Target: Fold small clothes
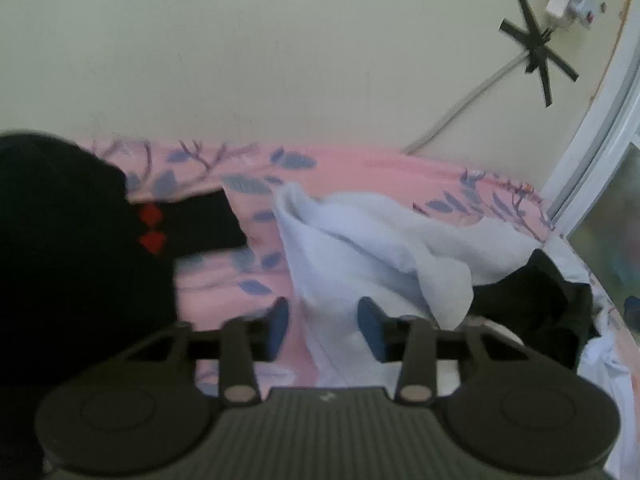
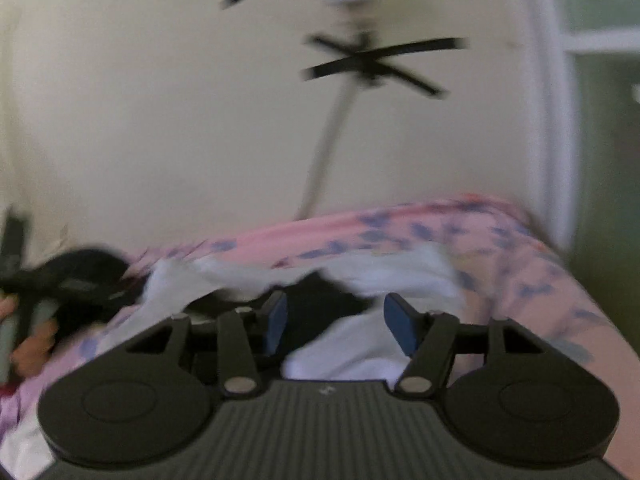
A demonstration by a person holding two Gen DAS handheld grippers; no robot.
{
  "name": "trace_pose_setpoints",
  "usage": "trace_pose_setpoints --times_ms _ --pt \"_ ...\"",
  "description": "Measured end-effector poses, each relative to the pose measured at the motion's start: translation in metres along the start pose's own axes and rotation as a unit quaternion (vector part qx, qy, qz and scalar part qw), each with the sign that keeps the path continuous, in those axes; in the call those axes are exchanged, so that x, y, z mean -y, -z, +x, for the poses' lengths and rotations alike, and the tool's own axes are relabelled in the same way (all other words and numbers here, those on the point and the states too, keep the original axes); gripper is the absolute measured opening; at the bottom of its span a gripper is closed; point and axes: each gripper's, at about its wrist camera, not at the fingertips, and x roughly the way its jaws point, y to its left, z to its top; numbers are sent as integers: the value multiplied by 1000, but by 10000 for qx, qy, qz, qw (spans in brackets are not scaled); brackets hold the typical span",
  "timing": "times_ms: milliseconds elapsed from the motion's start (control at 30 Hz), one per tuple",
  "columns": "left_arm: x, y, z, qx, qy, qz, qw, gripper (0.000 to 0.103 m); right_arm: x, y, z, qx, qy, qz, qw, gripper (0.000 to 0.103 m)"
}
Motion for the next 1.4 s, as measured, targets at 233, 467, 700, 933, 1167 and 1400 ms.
trace_pose_setpoints --times_ms 233,467,700,933,1167,1400 --pt "-10 5 -11 412 -438 -107 9981 5 -32 18 79 -806 233 -752 9936 0" --pt "-10 11 -17 312 -463 -152 9983 6 -1 6 84 -1059 -18 247 9941 9" --pt "-28 52 -104 432 100 280 9986 14 20 30 -63 -396 -53 544 9977 41" --pt "-32 121 -185 433 396 774 9953 27 70 71 -273 -106 2554 525 9654 34" --pt "-18 184 -228 288 637 931 9932 29 56 86 -391 238 3037 199 9523 44" --pt "-9 236 -255 8 733 998 9923 30 -7 179 -261 -1348 241 435 9896 51"
